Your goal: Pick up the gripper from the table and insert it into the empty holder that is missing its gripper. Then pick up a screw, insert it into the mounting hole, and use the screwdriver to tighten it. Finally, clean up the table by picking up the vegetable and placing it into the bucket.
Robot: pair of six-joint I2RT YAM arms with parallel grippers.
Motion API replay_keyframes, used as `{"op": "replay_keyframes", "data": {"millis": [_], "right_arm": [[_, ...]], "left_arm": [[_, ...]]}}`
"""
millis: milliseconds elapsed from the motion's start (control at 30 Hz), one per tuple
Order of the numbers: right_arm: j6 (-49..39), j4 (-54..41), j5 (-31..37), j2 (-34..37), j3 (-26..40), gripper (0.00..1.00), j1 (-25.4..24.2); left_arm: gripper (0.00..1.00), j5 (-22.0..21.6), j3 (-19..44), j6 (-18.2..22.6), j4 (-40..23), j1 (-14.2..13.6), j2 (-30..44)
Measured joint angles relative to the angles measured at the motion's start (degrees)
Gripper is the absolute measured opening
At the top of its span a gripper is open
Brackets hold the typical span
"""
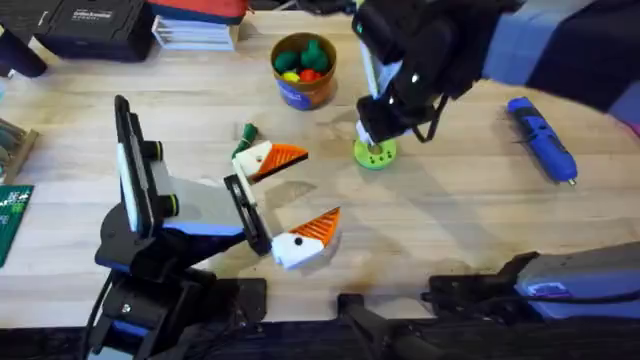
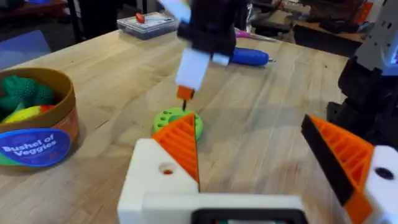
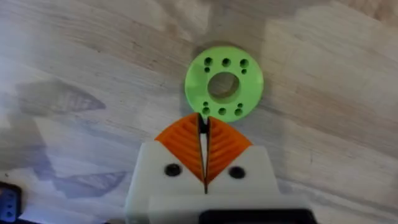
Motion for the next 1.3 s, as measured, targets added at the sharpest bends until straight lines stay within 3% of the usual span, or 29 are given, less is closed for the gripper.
{"op": "replay_keyframes", "data": {"millis": [367,667,1000,1300], "right_arm": [[0.4,-13.2,-5.6,-1.6,20.2,0.008,2.5],[0.4,-22.5,-7.4,9.4,36.7,0.008,10.3],[-2.2,-17.0,-7.6,11.3,39.1,0.008,19.0],[-3.3,-16.4,-7.6,11.3,39.2,0.008,22.0]], "left_arm": [[0.986,0.0,0.0,0.0,0.0,0.0,0.0],[0.987,0.0,0.0,0.0,0.0,0.0,0.0],[0.986,0.0,0.0,0.0,0.0,0.0,0.0],[0.986,0.0,0.0,0.0,0.0,0.0,0.0]]}}
